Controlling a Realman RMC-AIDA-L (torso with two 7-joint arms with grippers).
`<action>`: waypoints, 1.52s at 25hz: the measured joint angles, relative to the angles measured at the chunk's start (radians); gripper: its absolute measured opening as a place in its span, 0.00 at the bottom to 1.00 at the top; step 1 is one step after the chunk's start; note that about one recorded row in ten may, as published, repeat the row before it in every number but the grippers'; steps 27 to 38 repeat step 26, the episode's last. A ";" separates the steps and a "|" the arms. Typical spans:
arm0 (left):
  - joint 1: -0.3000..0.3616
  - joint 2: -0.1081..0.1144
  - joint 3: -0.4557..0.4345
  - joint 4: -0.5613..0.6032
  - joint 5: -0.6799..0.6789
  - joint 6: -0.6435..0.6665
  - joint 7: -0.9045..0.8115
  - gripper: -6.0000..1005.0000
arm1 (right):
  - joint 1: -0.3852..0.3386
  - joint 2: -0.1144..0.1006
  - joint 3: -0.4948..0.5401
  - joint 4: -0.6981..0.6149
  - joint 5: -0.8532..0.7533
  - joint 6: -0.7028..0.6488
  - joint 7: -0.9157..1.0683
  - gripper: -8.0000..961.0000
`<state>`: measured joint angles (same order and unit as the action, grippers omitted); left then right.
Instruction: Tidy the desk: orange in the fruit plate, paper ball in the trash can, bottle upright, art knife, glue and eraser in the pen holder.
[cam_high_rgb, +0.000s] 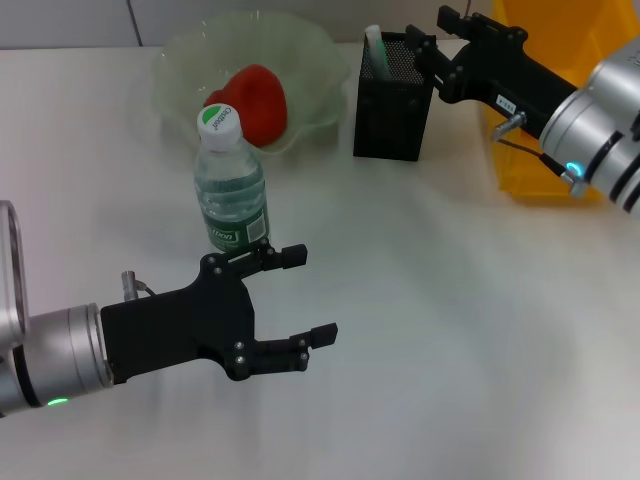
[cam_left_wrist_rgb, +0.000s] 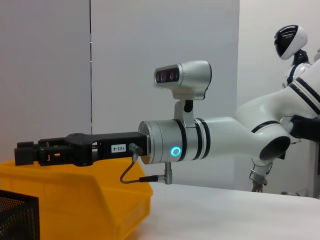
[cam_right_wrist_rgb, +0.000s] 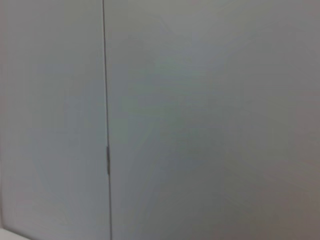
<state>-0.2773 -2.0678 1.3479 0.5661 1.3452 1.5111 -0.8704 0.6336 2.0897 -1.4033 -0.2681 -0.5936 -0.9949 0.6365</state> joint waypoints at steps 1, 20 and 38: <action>0.001 0.000 0.000 0.001 0.000 0.002 -0.001 0.86 | -0.009 -0.002 -0.002 -0.005 -0.003 -0.025 0.009 0.37; -0.005 0.018 -0.004 -0.001 0.043 0.041 -0.054 0.86 | -0.357 -0.049 0.322 -0.436 -1.085 -0.674 0.372 0.87; -0.044 0.018 -0.009 -0.002 0.110 0.043 -0.126 0.86 | -0.368 -0.042 0.359 -0.435 -1.147 -0.692 0.363 0.88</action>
